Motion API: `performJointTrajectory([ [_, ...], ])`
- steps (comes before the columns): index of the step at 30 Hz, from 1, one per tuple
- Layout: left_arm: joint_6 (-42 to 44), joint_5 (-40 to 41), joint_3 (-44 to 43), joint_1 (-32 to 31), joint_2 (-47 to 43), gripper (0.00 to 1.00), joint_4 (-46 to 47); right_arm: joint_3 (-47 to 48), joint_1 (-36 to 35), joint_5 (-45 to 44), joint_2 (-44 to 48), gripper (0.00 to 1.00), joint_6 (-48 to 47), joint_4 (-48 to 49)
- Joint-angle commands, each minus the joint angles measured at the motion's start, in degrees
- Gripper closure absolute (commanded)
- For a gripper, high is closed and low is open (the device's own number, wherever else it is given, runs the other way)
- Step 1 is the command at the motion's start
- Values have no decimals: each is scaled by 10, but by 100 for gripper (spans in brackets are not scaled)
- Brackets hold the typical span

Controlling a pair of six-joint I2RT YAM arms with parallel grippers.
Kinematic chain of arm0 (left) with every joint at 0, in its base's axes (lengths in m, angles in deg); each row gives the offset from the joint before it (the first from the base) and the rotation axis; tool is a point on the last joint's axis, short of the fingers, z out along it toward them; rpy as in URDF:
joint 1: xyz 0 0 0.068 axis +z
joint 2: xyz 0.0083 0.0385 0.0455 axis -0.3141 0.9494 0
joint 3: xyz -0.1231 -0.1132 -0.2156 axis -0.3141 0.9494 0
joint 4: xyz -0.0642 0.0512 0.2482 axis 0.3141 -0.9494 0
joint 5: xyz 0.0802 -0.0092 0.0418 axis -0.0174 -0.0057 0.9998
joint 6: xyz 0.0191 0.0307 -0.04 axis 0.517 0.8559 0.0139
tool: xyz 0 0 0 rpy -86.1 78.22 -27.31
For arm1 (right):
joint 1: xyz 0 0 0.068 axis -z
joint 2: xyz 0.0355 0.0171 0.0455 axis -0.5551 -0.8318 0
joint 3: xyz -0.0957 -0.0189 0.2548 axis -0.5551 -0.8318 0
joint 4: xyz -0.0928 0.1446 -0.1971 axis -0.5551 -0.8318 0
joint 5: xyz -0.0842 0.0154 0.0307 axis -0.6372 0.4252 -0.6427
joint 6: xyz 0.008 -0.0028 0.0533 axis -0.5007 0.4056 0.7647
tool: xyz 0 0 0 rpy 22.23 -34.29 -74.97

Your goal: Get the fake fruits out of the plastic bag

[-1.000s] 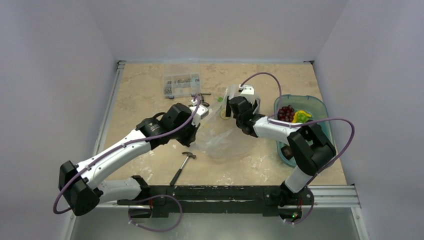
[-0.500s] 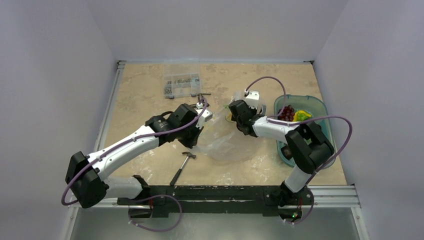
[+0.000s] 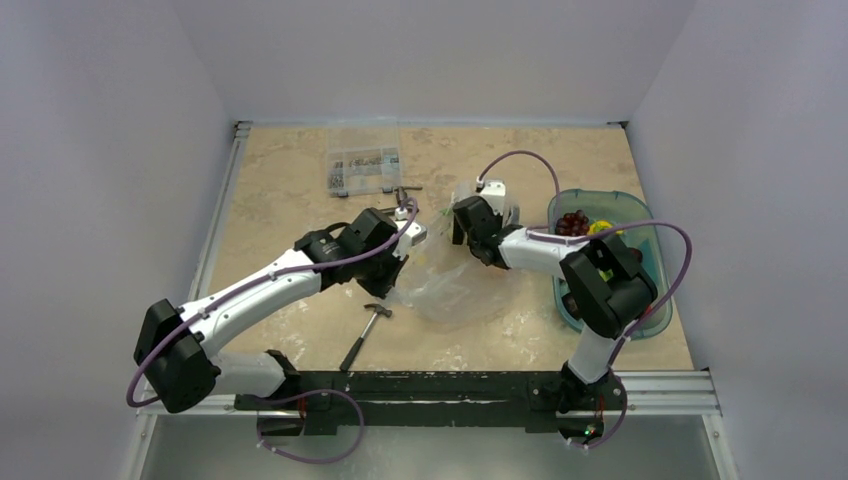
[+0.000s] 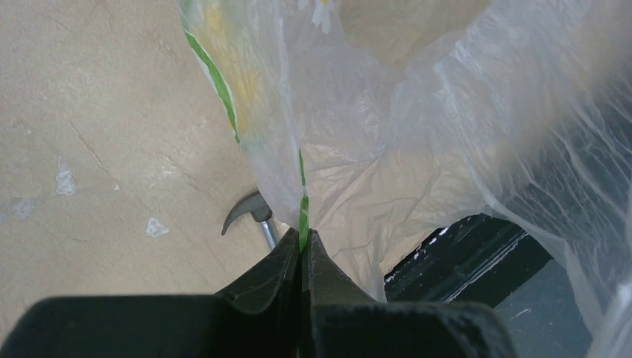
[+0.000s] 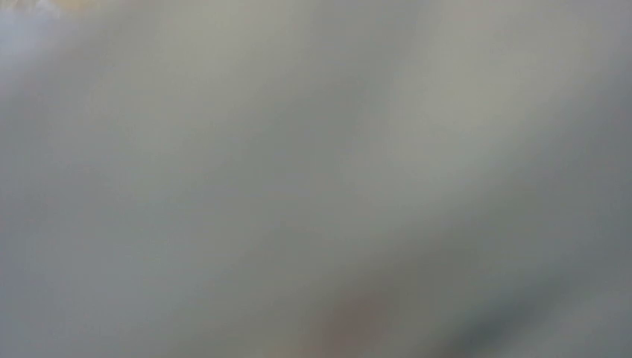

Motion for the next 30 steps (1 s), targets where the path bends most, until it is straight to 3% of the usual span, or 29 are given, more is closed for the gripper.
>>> performJointTrajectory([
  [1,10,-13,-26,-1,5,100,-8,27,-35,18,35,1,-33,-60],
  [9,11,-14,-27,-1,6,100,-10,-18,-51,20,125,1,-35,-71],
  [16,11,-13,-27,-2,5,100,-13,-31,-51,-24,128,1,3,-139],
  [25,11,-13,-28,-2,11,100,-13,-90,-56,76,137,2,25,-96],
  [30,12,-10,-27,-1,13,100,-15,-82,-57,86,109,10,34,-95],
])
